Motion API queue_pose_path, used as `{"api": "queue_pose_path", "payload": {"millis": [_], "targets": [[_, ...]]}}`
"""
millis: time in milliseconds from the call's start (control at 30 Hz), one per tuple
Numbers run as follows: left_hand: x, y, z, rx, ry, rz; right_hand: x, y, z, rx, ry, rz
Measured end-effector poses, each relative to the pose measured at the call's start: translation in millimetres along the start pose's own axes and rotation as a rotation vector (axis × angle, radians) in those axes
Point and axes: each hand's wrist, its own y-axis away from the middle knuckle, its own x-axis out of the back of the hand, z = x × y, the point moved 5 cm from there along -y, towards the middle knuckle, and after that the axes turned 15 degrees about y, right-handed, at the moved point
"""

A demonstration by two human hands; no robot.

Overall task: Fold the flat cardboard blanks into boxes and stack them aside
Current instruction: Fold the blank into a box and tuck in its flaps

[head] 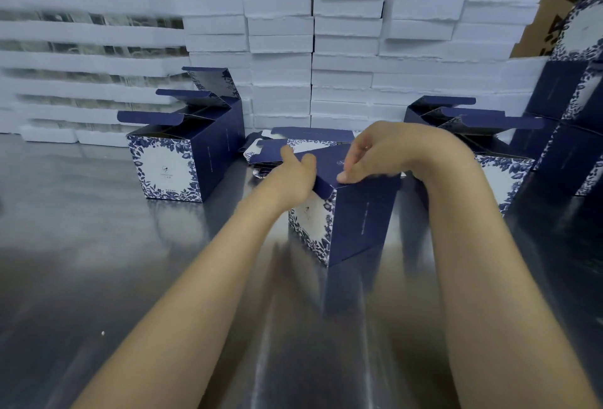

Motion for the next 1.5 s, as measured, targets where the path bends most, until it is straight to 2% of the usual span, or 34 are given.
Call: {"api": "queue_pose_path", "payload": {"millis": [67, 167, 300, 567, 833, 967, 1100, 1367, 1500], "targets": [[-7, -2, 2, -0.112, 0.024, 0.117, -4, 6, -8, 0.048, -0.044, -0.081], [-8, -1, 0, -0.245, 0.381, 0.282, -6, 9, -10, 0.045, -0.048, -0.084], [-20, -8, -10, -0.194, 0.548, 0.221, -7, 10, -17, 0.014, -0.006, -0.060], [-26, -9, -20, -0.220, 0.724, 0.263, -9, 5, -25, -0.016, -0.060, 0.039], [-31, 1, -37, -0.352, 0.689, 0.124, -11, -3, -31, 0.022, -0.017, 0.086], [-31, 3, -39, -0.411, 0.697, 0.119, -16, -13, -22, -0.011, -0.204, 0.121], [-34, -1, -43, -0.385, 0.716, 0.125, -19, -23, -22, -0.001, -0.325, 0.107], [-33, 0, -42, -0.367, 0.699, 0.133, -11, -41, -44, 0.015, -0.130, 0.042], [-34, 1, -44, -0.377, 0.711, 0.131, -13, -52, -47, -0.025, -0.134, 0.082]]}}
